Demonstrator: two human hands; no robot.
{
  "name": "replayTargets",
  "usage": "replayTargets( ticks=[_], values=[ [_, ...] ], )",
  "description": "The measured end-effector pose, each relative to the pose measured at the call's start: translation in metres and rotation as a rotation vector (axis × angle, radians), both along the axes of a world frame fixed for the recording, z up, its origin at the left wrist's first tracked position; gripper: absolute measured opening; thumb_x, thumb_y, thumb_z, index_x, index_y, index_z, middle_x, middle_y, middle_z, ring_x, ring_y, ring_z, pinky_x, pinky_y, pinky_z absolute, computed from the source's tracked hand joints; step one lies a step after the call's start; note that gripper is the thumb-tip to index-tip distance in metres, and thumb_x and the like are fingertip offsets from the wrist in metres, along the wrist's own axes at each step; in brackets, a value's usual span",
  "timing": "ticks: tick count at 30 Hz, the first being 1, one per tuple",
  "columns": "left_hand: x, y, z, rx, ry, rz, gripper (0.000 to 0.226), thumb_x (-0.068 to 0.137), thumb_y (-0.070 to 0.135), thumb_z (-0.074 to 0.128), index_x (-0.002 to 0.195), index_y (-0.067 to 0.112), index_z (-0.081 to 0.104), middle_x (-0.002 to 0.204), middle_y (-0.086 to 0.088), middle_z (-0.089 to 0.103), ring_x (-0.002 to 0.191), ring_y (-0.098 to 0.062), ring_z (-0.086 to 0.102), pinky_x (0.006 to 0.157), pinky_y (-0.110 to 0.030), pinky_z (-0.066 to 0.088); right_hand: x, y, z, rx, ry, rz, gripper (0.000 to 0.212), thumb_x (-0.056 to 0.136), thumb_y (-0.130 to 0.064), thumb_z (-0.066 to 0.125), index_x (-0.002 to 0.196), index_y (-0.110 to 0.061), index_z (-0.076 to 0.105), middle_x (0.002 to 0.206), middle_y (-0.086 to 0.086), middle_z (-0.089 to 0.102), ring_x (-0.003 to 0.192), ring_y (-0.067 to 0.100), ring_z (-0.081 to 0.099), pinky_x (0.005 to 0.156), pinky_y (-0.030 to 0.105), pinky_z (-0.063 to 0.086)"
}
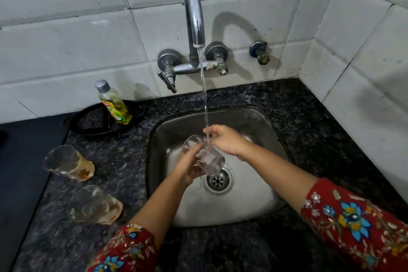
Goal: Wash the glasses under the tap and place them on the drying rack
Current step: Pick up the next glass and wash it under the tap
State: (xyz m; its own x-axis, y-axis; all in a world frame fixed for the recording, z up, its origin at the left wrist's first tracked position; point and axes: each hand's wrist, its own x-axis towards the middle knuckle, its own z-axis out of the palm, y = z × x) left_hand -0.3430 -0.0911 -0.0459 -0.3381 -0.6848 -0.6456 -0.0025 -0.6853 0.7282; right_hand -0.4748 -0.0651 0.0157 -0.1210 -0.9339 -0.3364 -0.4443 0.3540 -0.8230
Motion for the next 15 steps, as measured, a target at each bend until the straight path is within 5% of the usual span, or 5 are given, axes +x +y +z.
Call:
replayTargets(
  ticks=[5,7,11,15],
  values=[
    [-0.005,-0.012,-0.007,0.37,0.344,0.267,0.05,0.088,0.051,0.054,0.109,0.006,0.066,0.087,-0.014,0.073,0.066,-0.023,0.072,0.051,-0.029,0.058,0.008,0.008,-0.002,0.122,-0.204,0.043,0.059,0.084,-0.008,0.066,0.137,-0.009,0.04,0.127,0.009,0.058,0.103,0.014,0.055,0.072,0.012,0.043],
    [-0.01,-0.013,-0.002,0.371,0.411,0.31,0.049,0.091,0.049,0.05,0.095,0.003,0.068,0.077,-0.015,0.073,0.06,-0.024,0.072,0.049,-0.029,0.058,0.011,0.005,0.002,0.095,-0.173,0.021,0.061,0.076,-0.001,0.071,0.13,-0.009,0.045,0.116,0.01,0.063,0.099,0.019,0.06,0.073,0.018,0.047],
    [-0.014,-0.017,0.013,0.276,0.402,0.308,0.048,0.09,0.048,0.053,0.08,0.004,0.072,0.072,-0.013,0.073,0.059,-0.023,0.071,0.056,-0.031,0.058,0.012,0.0,0.012,0.036,0.146,0.03,0.057,0.067,-0.013,0.079,0.118,-0.016,0.054,0.11,0.005,0.066,0.099,0.022,0.063,0.084,0.033,0.052],
    [-0.012,-0.01,0.025,-0.051,0.11,0.137,0.039,0.082,0.042,0.068,0.106,0.014,0.057,0.087,-0.009,0.065,0.062,-0.016,0.062,0.054,-0.028,0.055,0.009,0.016,0.013,0.039,0.511,0.13,0.076,0.062,-0.038,0.083,0.126,-0.015,0.048,0.12,0.005,0.06,0.106,0.025,0.059,0.083,0.032,0.05]
  ],
)
